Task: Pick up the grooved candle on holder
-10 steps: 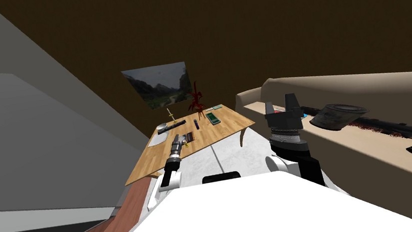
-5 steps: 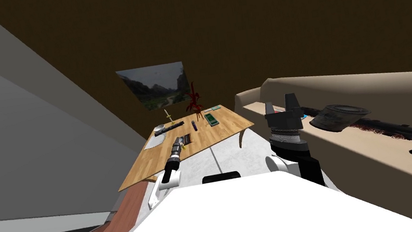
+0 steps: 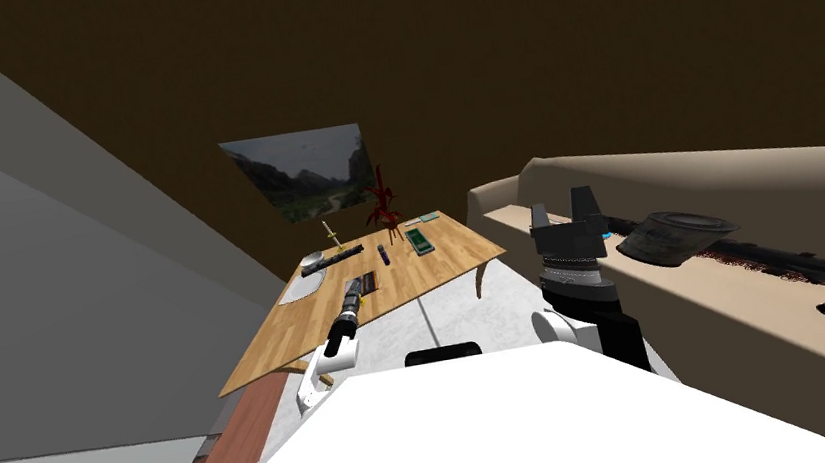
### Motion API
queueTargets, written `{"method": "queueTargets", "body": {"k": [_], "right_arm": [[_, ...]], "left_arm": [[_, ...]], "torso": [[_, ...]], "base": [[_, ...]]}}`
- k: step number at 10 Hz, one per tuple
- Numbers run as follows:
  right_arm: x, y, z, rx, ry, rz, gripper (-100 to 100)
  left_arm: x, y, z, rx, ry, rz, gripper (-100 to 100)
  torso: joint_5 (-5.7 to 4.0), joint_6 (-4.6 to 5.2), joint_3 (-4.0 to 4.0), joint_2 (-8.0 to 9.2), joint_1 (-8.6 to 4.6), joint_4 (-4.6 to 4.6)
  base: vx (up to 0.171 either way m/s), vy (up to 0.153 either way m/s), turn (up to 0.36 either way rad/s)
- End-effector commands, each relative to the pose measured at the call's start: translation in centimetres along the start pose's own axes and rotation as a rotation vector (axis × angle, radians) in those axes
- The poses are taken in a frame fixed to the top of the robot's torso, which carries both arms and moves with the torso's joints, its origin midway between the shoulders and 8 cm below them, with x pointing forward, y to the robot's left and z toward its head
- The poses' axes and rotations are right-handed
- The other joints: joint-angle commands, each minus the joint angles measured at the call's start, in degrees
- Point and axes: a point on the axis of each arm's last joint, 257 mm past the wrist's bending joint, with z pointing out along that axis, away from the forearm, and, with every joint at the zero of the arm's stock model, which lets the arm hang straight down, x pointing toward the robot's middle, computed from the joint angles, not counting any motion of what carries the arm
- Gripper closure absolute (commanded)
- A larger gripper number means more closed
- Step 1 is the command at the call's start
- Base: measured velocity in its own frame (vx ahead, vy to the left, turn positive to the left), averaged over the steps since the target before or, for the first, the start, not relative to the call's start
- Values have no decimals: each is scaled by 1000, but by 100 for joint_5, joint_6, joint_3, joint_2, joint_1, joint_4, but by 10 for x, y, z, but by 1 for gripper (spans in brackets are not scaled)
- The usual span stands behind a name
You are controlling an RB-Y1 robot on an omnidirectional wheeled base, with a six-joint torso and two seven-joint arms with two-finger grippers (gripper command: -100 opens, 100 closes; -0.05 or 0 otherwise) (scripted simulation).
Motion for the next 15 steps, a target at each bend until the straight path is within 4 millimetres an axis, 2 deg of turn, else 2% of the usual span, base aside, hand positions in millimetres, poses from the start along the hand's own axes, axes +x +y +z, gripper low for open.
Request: {"method": "queueTargets", "body": {"k": [1, 2, 6, 7, 11, 15], "right_arm": [[0, 0, 0, 0, 0, 0, 0], [0, 0, 0, 0, 0, 0, 0], [0, 0, 0, 0, 0, 0, 0], [0, 0, 0, 0, 0, 0, 0], [0, 0, 0, 0, 0, 0, 0], [0, 0, 0, 0, 0, 0, 0]], "left_arm": [[-5, 24, 6, -75, -8, 19, -100], [-5, 26, 6, -81, -8, 19, -100], [-28, 82, 12, -246, -31, 60, -100], [-28, 82, 12, -246, -31, 60, -100], [-53, 123, 11, -380, -54, 95, -100], [-75, 150, 7, -472, -74, 120, -100]], "torso": [[0, 0, 0, 0, 0, 0], [0, 0, -2, -3, -1, 0], [2, -1, 1, 2, 11, 0], [1, 0, 0, 0, 8, 0], [2, -1, 4, 6, 14, 2], [3, -1, 8, 14, 19, 3]], "base": [[75, -87, -15], [59, -56, -1], [60, -52, -13], [35, -44, -2], [45, -47, -10], [35, -41, -6]]}}
